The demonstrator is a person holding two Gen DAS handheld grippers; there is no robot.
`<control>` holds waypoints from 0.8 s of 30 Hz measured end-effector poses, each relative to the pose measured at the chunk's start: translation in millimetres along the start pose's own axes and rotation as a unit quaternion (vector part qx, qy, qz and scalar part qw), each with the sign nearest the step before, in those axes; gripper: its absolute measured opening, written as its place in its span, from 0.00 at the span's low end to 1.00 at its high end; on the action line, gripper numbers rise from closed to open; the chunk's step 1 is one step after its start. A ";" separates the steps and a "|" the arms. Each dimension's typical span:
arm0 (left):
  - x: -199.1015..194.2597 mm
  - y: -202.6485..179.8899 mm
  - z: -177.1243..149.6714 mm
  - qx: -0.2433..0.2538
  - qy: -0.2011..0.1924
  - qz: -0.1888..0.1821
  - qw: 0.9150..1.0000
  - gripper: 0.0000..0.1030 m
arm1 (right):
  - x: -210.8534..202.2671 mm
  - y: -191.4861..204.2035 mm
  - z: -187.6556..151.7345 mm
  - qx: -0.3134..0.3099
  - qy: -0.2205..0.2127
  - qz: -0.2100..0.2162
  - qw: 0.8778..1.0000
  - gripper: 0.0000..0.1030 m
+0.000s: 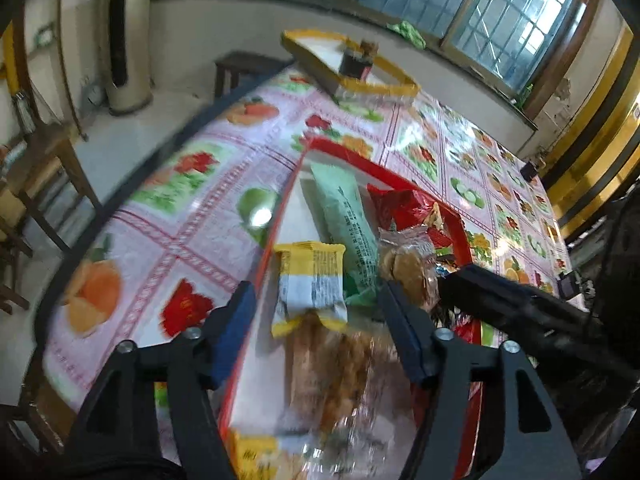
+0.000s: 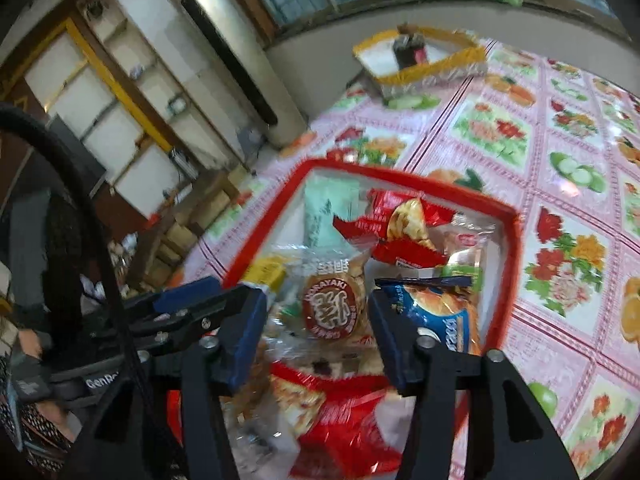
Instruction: Organize snacks
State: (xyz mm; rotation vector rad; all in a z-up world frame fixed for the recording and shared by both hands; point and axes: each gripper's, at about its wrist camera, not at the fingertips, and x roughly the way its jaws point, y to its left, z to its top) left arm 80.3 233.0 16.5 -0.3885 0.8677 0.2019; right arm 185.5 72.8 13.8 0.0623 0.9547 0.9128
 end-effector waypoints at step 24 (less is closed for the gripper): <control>-98.9 -79.6 -98.3 0.076 -0.113 0.158 0.978 0.91 | -115.0 4.4 -105.5 0.044 -0.086 -0.062 0.993 0.67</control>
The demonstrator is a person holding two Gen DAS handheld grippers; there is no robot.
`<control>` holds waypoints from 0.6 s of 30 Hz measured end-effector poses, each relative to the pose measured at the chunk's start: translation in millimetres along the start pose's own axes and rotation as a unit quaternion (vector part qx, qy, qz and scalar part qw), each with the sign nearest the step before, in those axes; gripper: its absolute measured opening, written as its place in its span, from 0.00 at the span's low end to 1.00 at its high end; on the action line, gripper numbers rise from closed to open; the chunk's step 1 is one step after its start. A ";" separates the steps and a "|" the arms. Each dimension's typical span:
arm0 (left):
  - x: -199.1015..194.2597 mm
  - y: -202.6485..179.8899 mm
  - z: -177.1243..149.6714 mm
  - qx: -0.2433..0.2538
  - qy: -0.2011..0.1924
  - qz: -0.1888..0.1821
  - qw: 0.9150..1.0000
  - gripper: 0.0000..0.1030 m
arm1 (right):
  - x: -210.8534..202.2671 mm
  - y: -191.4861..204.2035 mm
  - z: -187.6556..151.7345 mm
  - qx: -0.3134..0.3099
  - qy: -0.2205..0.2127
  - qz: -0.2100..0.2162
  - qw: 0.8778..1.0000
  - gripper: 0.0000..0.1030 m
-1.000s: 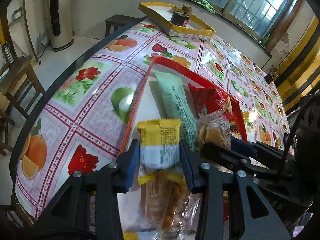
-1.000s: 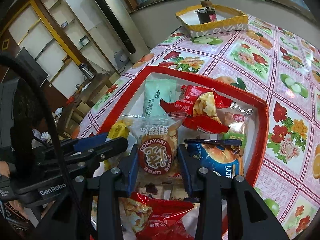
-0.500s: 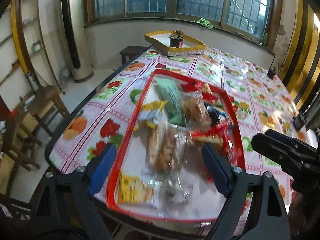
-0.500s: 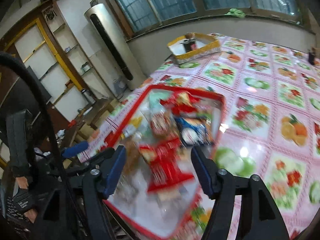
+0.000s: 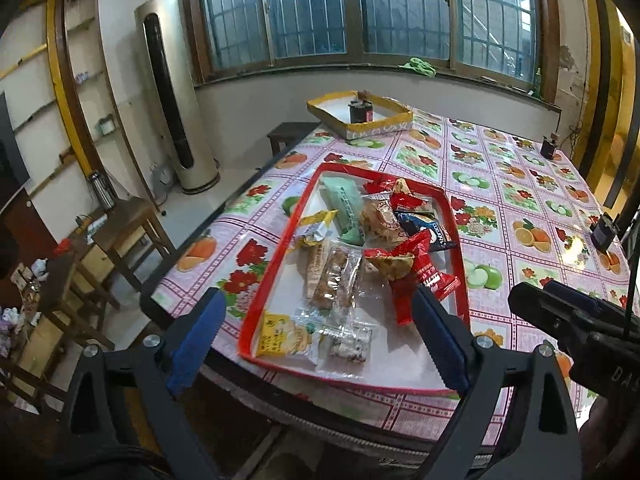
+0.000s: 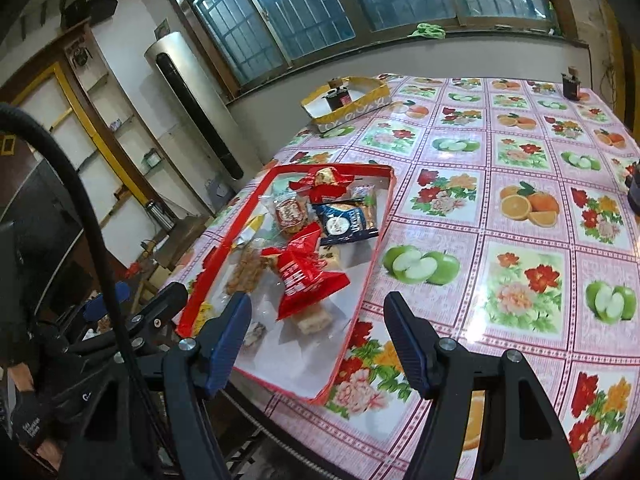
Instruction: Organize snacks
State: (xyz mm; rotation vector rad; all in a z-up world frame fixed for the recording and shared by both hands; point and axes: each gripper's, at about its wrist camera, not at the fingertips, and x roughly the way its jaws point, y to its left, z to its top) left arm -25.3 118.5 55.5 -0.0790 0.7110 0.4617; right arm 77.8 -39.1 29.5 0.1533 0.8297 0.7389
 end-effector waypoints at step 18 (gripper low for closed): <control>-37.3 3.2 -6.7 -0.010 -0.029 0.048 0.998 0.99 | -20.6 21.4 -8.0 -0.009 -0.017 0.008 1.000 0.67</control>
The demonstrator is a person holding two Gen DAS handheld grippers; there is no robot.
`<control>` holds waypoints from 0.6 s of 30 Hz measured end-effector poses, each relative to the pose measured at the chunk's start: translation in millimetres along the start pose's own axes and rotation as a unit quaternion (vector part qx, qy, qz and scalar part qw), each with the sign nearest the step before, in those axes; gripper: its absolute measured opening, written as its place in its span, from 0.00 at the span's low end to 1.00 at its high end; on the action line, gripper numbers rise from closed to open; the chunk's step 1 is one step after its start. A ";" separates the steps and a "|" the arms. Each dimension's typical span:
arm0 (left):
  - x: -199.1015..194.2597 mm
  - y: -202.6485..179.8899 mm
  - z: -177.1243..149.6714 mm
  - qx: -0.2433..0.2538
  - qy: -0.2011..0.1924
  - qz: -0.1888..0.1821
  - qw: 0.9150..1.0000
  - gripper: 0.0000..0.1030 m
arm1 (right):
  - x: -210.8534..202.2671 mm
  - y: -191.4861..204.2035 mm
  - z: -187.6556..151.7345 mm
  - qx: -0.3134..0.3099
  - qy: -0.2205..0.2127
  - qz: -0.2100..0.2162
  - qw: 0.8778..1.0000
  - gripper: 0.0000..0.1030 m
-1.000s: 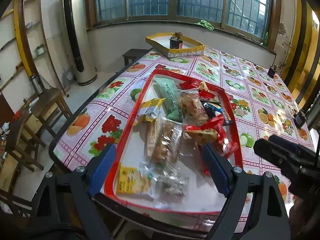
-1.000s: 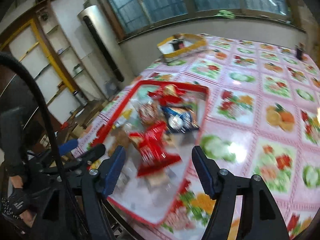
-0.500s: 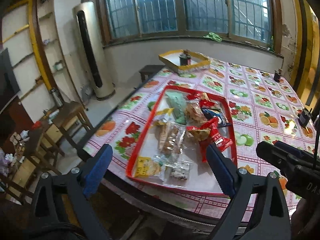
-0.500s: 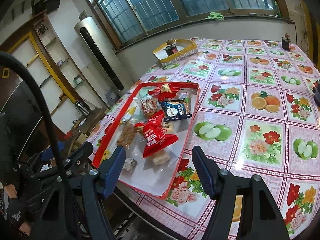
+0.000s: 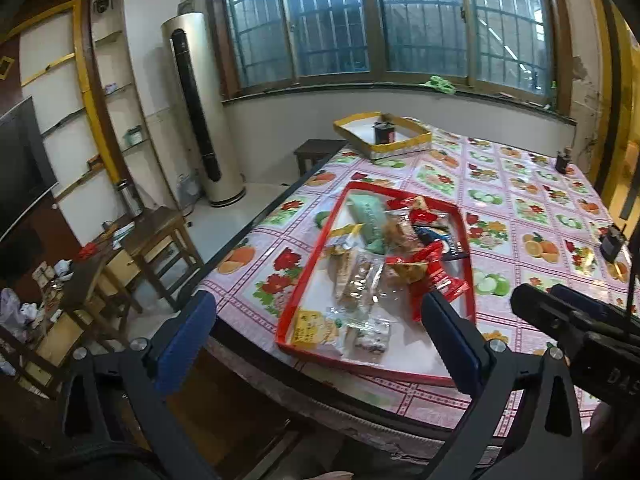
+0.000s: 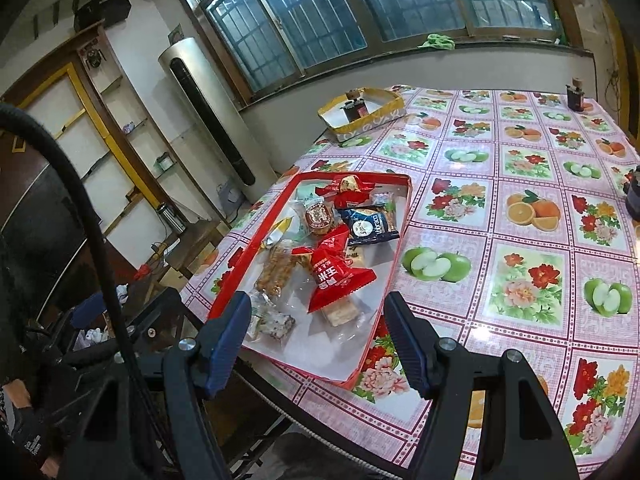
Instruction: Organize snacks
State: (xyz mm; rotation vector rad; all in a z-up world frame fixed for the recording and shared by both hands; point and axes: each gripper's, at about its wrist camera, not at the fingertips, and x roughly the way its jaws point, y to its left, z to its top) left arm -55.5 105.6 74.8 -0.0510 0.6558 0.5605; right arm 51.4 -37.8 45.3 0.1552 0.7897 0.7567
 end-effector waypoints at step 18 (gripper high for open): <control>10.0 19.9 -5.1 -0.025 0.028 -0.029 0.999 0.99 | 5.3 13.6 -6.2 -0.024 0.002 -0.039 0.999 0.67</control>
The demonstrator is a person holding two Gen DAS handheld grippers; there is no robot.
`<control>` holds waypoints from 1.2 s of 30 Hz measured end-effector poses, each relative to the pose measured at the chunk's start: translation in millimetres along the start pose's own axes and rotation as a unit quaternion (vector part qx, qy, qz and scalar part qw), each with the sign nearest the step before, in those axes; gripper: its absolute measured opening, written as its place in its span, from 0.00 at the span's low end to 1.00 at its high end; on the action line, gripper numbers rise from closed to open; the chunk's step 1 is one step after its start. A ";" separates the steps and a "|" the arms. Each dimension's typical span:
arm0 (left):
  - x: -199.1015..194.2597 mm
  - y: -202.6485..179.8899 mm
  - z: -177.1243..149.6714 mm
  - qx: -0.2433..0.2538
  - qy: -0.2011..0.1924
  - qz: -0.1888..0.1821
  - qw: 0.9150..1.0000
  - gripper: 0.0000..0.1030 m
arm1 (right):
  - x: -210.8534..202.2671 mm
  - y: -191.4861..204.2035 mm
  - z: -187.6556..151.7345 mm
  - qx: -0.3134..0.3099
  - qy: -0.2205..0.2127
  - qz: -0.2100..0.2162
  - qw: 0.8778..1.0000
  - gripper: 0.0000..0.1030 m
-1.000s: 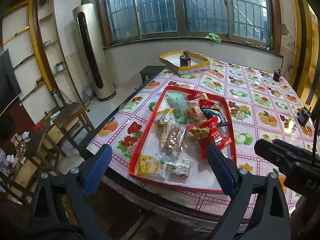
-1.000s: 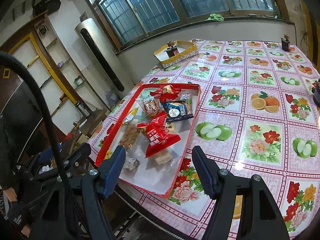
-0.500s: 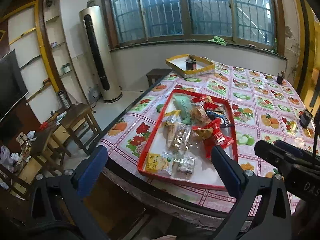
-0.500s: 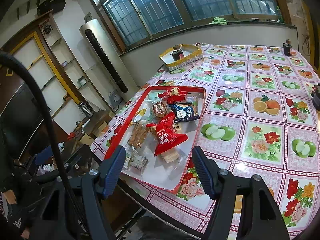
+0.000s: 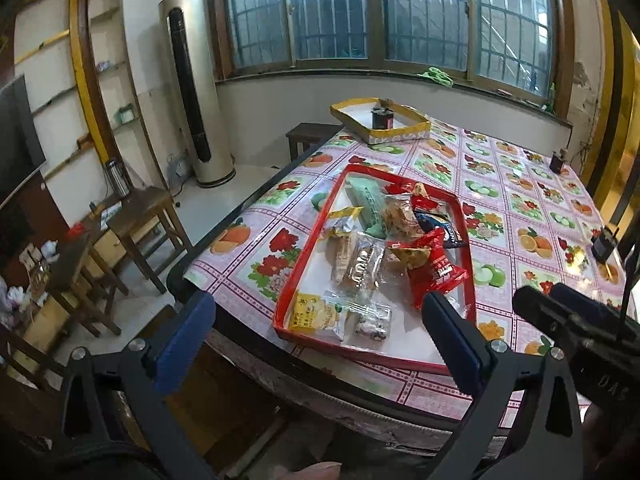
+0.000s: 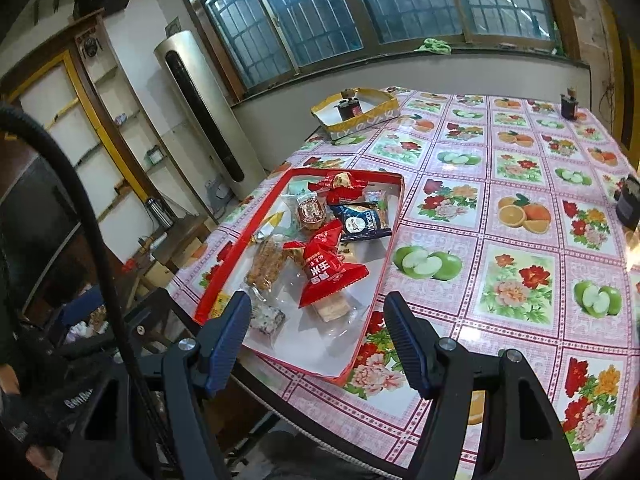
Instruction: Organize snacks
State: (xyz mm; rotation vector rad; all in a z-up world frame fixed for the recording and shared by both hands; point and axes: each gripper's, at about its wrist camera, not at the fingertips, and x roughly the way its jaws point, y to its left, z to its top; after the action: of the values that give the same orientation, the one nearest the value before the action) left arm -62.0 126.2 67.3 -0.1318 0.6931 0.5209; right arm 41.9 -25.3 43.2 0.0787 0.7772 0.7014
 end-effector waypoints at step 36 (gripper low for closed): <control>12.9 -7.8 4.6 0.021 -0.003 0.024 0.999 1.00 | 7.1 3.7 -0.9 -0.020 0.005 -0.035 0.999 0.67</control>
State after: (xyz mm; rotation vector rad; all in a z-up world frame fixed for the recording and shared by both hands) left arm -47.1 126.2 62.2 -0.0735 0.7019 0.5525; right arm 42.8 -18.3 39.3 0.0119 0.7725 0.6502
